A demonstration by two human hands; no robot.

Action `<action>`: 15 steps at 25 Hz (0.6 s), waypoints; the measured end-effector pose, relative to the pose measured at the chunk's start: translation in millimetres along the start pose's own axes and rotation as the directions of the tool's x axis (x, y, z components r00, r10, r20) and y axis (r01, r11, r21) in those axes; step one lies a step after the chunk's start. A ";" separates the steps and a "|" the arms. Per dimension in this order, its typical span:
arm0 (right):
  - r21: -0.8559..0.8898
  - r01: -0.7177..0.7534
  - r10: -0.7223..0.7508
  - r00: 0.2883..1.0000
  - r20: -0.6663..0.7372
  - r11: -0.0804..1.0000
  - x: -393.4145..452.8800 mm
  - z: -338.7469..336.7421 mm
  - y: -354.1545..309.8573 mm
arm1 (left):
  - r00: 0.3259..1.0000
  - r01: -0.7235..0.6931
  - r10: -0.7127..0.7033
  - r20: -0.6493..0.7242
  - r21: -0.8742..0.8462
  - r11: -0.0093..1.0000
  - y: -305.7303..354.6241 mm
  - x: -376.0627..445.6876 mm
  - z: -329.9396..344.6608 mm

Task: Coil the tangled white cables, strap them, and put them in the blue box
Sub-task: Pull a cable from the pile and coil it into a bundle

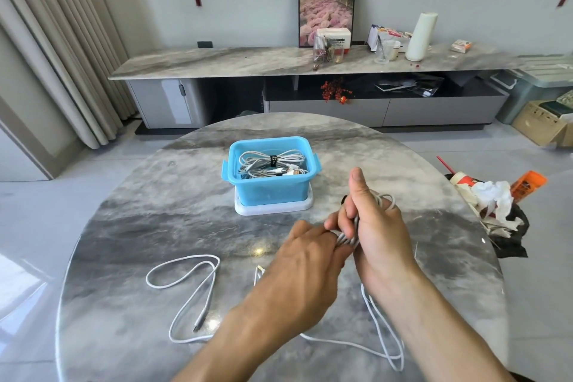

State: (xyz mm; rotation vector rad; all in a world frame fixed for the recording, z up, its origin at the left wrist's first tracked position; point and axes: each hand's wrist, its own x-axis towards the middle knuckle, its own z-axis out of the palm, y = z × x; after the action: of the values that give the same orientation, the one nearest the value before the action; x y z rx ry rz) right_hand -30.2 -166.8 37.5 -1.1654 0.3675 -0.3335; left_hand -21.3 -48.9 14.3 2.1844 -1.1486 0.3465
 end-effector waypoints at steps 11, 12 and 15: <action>0.256 -0.168 0.130 0.978 0.160 0.952 1.5 -0.4 -2.5 | 0.922 0.386 -0.327 0.206 -0.480 0.787 4.5 -4.1 3.2; 0.246 -0.180 0.135 0.973 0.188 0.952 1.3 -0.5 -3.9 | 0.913 0.408 -0.328 0.243 -0.542 0.734 3.3 -3.5 4.0; 0.150 -0.110 0.079 0.977 0.200 0.983 -0.2 1.5 -3.9 | 0.911 0.412 -0.256 0.324 -0.655 0.634 3.6 -5.9 6.0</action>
State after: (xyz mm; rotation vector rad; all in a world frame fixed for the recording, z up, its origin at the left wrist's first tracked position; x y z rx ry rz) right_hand -29.9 -166.9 41.7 -1.0090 0.2210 -0.1609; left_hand -28.0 -50.5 8.3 1.6726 -0.7475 -0.4493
